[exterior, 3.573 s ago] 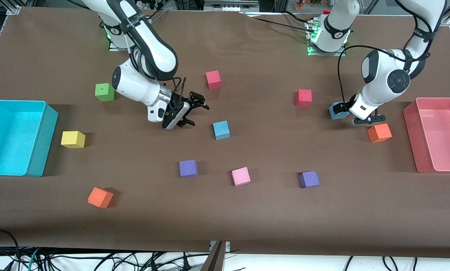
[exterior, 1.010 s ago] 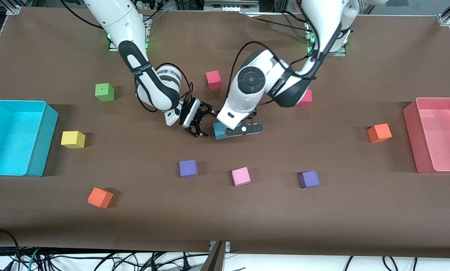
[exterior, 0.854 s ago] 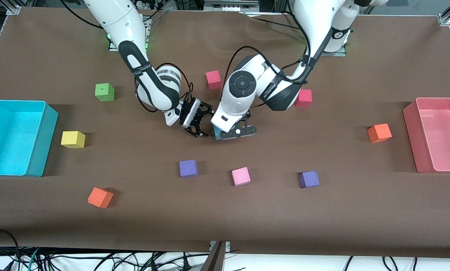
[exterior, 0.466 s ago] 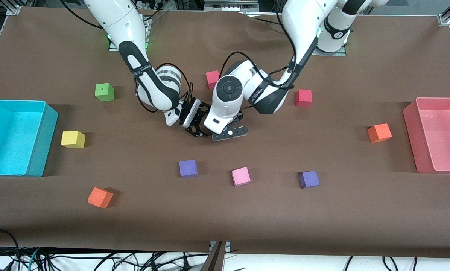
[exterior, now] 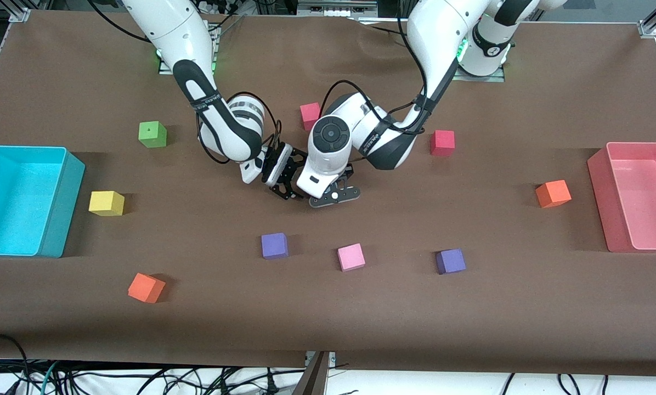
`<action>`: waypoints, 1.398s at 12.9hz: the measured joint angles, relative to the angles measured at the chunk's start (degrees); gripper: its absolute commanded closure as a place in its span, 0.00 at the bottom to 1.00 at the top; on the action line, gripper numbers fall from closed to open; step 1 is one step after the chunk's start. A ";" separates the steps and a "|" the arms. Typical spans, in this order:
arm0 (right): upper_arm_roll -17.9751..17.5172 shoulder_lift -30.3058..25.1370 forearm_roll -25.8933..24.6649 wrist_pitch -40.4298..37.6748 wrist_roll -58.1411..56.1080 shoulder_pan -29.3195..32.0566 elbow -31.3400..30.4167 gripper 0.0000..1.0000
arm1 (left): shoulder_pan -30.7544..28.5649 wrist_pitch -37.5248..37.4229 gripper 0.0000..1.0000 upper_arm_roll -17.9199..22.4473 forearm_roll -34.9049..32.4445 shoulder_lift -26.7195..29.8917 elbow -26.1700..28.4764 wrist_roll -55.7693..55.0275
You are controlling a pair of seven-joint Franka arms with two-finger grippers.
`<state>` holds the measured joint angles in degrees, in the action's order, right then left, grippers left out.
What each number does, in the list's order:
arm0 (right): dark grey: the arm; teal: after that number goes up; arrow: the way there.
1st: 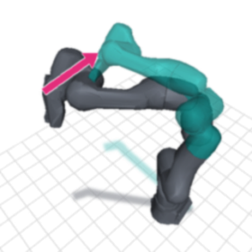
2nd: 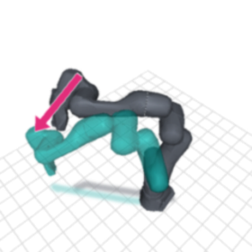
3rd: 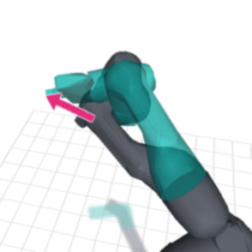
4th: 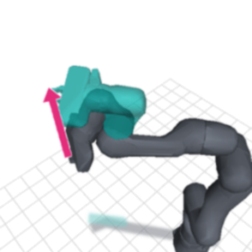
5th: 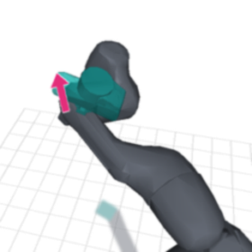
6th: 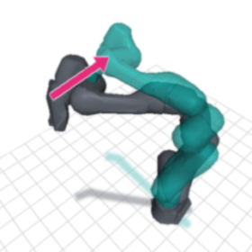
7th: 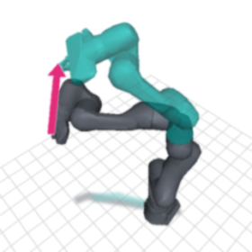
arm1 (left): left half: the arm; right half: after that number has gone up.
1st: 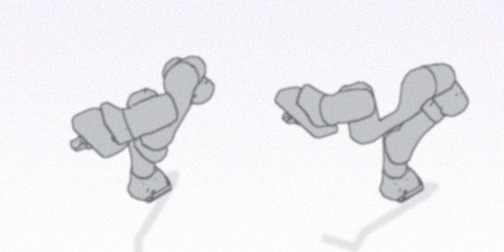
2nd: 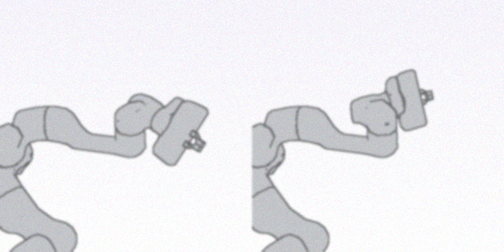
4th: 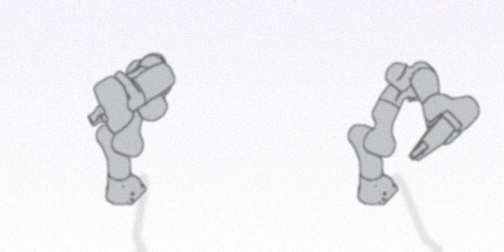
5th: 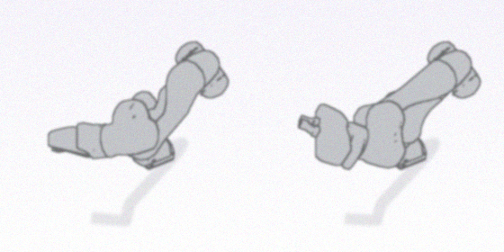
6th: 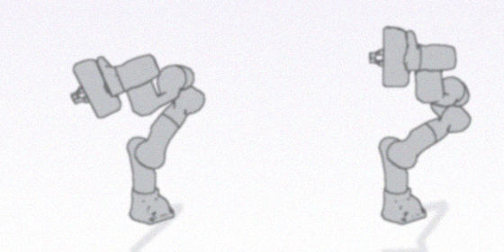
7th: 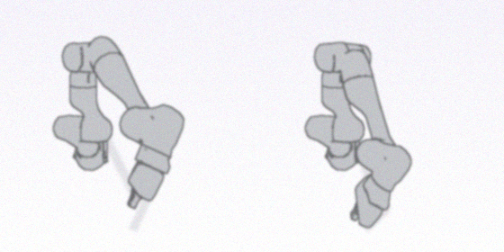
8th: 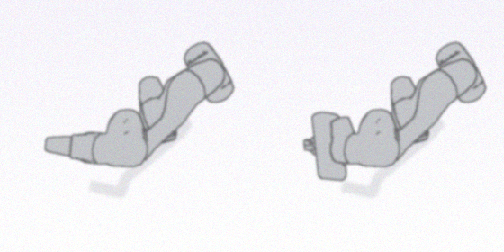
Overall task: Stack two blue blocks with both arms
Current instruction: 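Lower the held cube onto the placed light blue cube with the left gripper, then open the left gripper to release the stacked cube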
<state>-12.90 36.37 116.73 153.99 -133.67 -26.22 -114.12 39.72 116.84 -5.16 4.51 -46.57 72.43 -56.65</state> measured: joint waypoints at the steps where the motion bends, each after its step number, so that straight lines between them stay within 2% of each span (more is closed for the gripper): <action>1: 0.00 0.01 0.00 0.00 0.00 0.00 0.00 0.00 | 0.12 0.33 1.00 0.00 0.00 -0.16 -0.03 -0.46; 2: 0.00 0.01 0.00 0.00 0.00 0.00 0.00 0.00 | 0.26 0.70 1.00 0.00 0.00 -0.36 -0.11 -0.71; 3: 0.00 0.02 0.00 0.00 0.00 0.00 0.00 0.00 | 0.39 1.04 0.93 0.00 0.00 -0.57 -0.18 -0.90; 4: 0.00 0.04 0.00 0.00 0.00 0.00 0.00 0.00 | 0.49 1.26 0.59 0.00 0.00 -0.75 -0.25 -1.11; 5: 0.00 0.08 0.00 0.00 0.00 0.00 0.00 0.00 | 0.56 1.27 0.01 0.01 0.00 -0.86 -0.35 -1.44; 14: 0.07 -0.01 0.00 0.02 0.00 0.00 -0.62 0.00 | 0.77 1.50 0.00 0.37 0.00 -0.94 -1.94 -2.75; 16: 0.36 -1.68 0.00 0.09 0.00 0.31 -2.76 0.00 | 0.42 0.41 0.00 0.72 0.00 1.07 -2.51 -2.75; 18: 0.47 -5.04 0.04 -0.16 0.93 1.48 -6.36 0.00 | -0.97 -4.81 0.00 0.84 0.00 4.86 -2.67 -1.93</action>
<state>-12.43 31.33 116.78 153.83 -132.73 -24.74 -120.48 38.75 112.03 -4.31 4.51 -41.71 69.76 -58.59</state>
